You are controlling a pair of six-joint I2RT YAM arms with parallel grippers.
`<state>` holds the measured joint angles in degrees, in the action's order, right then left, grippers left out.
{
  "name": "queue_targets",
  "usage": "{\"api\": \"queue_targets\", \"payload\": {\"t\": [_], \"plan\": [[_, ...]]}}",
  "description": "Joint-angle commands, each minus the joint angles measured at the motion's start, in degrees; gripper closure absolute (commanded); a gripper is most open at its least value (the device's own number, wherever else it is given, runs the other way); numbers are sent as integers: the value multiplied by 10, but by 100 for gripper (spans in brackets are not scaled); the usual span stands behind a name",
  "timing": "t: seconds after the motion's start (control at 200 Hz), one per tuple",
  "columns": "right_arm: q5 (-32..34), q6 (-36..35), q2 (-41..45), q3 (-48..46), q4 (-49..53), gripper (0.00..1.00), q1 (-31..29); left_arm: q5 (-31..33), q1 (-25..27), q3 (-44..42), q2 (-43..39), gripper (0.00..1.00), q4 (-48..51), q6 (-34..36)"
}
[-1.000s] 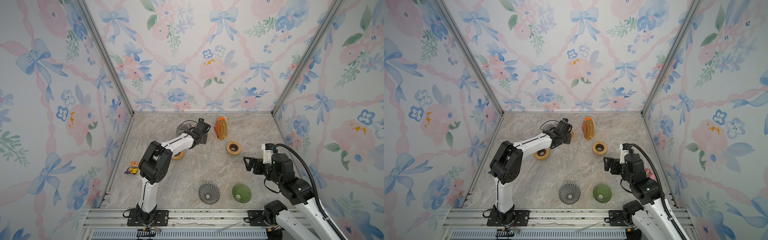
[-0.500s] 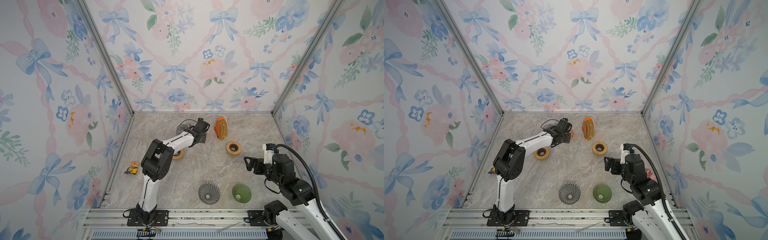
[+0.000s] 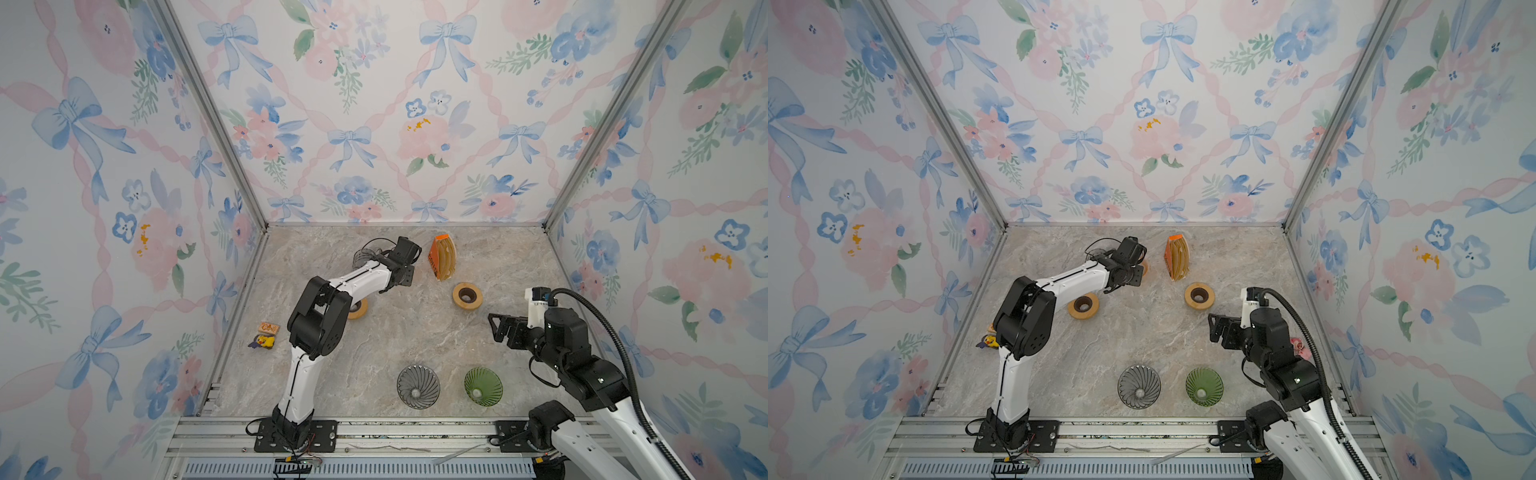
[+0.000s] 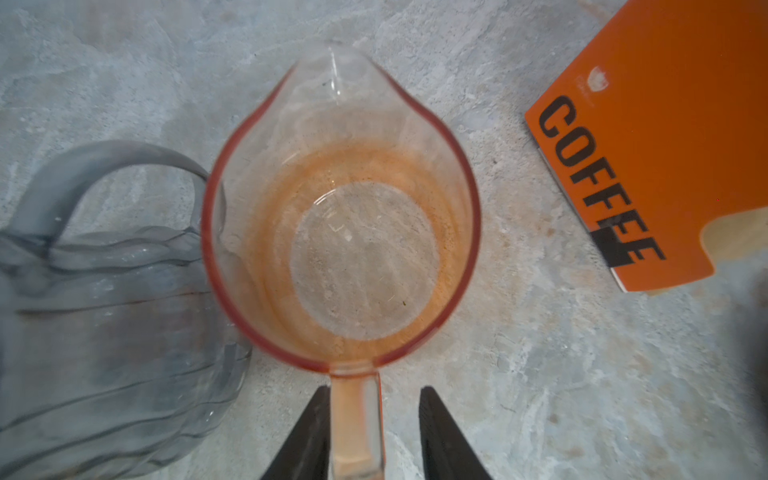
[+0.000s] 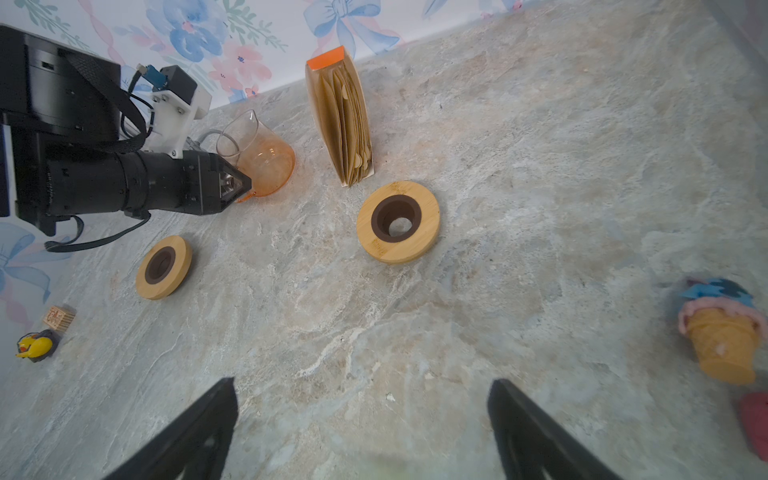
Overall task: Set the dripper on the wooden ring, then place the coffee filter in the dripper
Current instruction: 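Lower the left gripper and grasp the orange server by its handle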
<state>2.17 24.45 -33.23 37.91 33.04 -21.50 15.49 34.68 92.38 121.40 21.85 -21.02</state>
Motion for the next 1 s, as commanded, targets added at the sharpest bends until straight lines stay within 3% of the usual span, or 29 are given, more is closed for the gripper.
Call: {"api": "queue_targets", "payload": {"t": [0.0,0.32,0.755,0.99], "plan": [[9,-3,5,3,15,4,-6,9,-4,13,12,67,22,4],[9,-3,7,-2,13,4,-6,18,-4,16,11,70,26,7],[12,-6,5,2,17,4,-6,20,-3,9,1,83,36,10],[12,-3,1,6,20,4,-7,11,6,-9,-23,83,36,21]]}}
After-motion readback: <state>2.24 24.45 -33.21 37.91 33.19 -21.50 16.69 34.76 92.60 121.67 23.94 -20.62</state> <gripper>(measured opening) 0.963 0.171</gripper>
